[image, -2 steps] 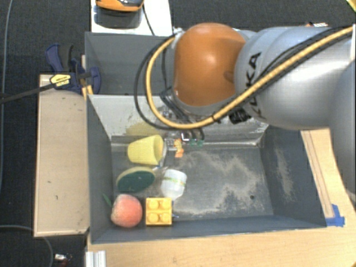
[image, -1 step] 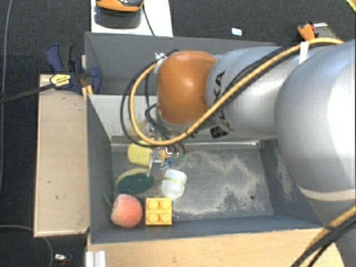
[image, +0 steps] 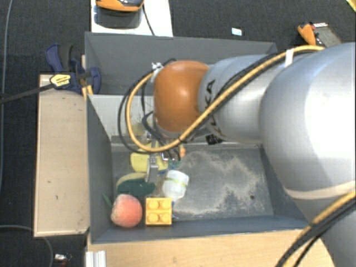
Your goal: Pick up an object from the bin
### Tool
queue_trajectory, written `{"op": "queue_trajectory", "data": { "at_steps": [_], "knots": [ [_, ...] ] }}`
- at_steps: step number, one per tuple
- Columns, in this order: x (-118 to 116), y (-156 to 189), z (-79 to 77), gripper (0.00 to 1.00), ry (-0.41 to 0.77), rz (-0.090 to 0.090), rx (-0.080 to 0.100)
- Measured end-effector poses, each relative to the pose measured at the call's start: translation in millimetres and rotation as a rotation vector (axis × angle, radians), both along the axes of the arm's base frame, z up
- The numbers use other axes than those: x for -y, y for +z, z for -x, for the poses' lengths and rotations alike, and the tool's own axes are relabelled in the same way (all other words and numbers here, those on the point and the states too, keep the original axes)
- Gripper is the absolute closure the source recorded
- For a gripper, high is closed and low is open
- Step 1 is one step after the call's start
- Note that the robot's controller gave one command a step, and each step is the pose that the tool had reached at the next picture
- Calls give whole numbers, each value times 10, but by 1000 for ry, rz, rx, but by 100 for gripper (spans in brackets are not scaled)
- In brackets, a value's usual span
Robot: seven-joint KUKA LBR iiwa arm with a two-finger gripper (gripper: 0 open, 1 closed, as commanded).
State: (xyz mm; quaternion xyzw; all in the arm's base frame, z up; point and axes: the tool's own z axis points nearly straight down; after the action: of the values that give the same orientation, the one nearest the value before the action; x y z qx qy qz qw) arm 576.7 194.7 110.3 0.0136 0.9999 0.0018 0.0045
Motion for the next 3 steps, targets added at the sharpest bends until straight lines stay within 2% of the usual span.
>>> {"op": "queue_trajectory", "data": {
  "at_steps": [1,2,3],
  "knots": [
    [-193,79,160,0,-217,2,-3],
    [92,-352,35,0,-199,-15,2],
    [55,-318,-12,100,-486,-16,19]
  ]
}}
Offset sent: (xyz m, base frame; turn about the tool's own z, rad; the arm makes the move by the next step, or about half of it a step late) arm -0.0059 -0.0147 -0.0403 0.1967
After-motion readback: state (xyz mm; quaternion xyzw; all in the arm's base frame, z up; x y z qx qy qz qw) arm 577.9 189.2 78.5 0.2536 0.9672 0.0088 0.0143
